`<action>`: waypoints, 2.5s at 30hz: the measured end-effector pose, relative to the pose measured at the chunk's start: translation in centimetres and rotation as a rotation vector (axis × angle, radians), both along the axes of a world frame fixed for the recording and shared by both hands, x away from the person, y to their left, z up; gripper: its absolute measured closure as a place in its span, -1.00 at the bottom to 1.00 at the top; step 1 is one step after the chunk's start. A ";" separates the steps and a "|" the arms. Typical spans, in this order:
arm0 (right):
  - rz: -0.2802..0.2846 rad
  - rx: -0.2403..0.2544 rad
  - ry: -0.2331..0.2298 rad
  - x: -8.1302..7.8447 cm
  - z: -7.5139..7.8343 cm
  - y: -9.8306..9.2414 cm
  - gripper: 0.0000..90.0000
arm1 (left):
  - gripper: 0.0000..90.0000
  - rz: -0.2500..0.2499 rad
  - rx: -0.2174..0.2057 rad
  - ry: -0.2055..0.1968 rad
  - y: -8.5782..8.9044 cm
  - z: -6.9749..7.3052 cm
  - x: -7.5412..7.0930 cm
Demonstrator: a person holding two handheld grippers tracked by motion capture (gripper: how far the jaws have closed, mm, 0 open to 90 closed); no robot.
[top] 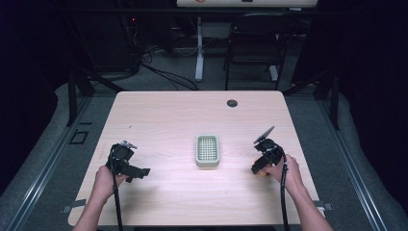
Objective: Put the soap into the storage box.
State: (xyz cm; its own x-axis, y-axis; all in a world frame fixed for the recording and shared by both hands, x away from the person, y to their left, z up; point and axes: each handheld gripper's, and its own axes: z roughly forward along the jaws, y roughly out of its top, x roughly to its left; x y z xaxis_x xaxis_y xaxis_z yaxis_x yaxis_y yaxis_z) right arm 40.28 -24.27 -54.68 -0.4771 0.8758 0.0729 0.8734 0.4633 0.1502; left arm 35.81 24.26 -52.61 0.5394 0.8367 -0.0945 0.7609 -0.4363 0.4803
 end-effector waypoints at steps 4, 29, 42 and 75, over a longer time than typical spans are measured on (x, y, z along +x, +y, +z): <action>0.004 -0.027 0.033 0.4 0.1 0.2 -0.45 | -1.00 0.000 -0.001 -0.001 0.0 0.0 0.0; -0.015 0.007 0.012 0.3 0.7 0.3 -0.43 | -1.00 0.000 -0.003 -0.001 0.0 0.0 0.0; -0.022 0.020 0.008 0.3 0.7 0.2 -0.42 | -1.00 -0.001 -0.004 -0.001 0.0 0.0 0.0; 0.024 -0.001 0.042 0.6 0.1 0.3 -0.44 | -1.00 -0.002 -0.005 -0.001 0.0 0.0 0.0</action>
